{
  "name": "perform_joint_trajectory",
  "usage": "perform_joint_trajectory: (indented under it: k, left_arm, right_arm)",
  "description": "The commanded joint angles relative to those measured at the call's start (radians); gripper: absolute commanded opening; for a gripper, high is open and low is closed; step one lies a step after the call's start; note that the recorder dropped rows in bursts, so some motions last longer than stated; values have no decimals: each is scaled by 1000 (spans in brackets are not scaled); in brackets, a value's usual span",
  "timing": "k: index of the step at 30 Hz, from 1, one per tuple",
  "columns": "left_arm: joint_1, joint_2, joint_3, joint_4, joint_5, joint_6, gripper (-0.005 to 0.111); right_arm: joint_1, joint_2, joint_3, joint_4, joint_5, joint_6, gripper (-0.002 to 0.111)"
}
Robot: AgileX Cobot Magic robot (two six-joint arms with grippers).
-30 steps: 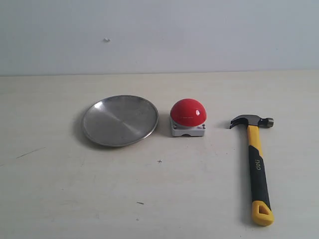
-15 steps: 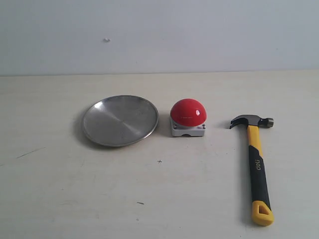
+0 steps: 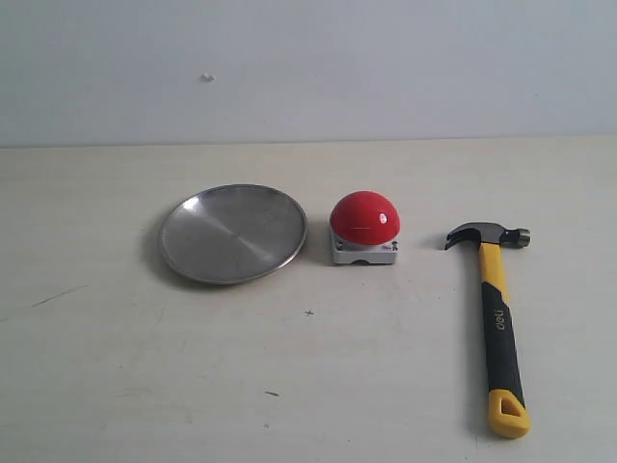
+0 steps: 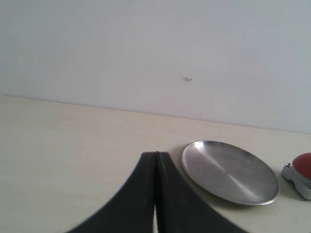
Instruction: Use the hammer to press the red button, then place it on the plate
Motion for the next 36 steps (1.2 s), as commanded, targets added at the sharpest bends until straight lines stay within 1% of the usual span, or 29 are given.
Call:
perform_joint_trajectory:
  k: [1,2,3,5,7,9,12,14,17,20,22,25,27,28,31,33,35,36]
  left_arm:
    - [3,-6,3,-8,-10,-4,0]
    - [3,-6,3,-8,-10,-4,0]
    - [3,-6,3,-8,-10,-3,0]
    - [3,-6,3,-6,-10,-2,0]
    - [3,-6,3,-6,-10,-2,0]
    - [3,-6,3,-6,-10,-2,0]
    - [3,-6,3,-6,-10,-4,0]
    - [3,-6,3,-6,-10,-4,0]
    - [-2,-6,3,-6,-10,-4,0]
    - [-2,-6,3,-6,-10,-1,0]
    - [-2,-6,3,-6,-10,-1,0]
    - [-2,-6,3,-6,-10,-1,0]
    - [-2,-6,3,-6,-10,-1,0]
    - [-2,-6,3,-6,-10,-1,0]
    - [-2,-6,3,-4,-10,-1,0]
    - [-2,-6,3,-4,-10,-1,0]
    - [-2,-6,3,-4,-10,-1,0]
    - [-2,-6,3,-4,-10,-1,0]
  right_arm:
    - [-1,142,-221,514,202,-490,0]
    - [-1,212,-301,593,287,-591,0]
    - [-1,289,-351,635,326,-647,0]
    - [-1,459,-474,662,398,-723,0]
    - [-1,602,-589,660,475,-725,0]
    - [-1,779,-721,641,597,-742,0]
    - [-1,1030,-895,549,776,-731,0]
    - [-1,1177,-1007,435,897,-647,0]
    - [-1,1341,-1143,217,1081,-462,0]
    - [-1,1495,-1239,-2,1264,-283,0]
    - [-1,1580,-1266,-60,1349,-240,0]
    - [-1,1680,-1273,-43,1417,-234,0]
    - [-1,1772,-1273,0,1427,-234,3]
    - [-1,1830,-1273,67,1427,-234,11]
    - [2,1896,-1273,127,1421,-272,25]
    - [2,1930,-1273,140,1421,-272,35]
    - [2,1964,-1273,130,1402,-270,49]
    - [2,1970,-1273,130,1382,-270,52]
